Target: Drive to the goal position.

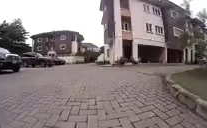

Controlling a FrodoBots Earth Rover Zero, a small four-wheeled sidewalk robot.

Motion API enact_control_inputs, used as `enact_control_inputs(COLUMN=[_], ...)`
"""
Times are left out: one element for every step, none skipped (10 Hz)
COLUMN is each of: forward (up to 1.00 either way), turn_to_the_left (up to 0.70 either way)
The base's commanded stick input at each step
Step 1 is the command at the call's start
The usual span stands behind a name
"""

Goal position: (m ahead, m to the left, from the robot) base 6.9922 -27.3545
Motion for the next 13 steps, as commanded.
enact_control_inputs(forward=[0.70,0.70,0.70,0.70,0.70,0.70,0.70,0.70,0.70,0.70,0.70,0.70,0.70], turn_to_the_left=[0.00,0.00,0.00,0.00,0.00,0.00,0.00,0.00,0.00,0.00,0.00,0.00,0.00])
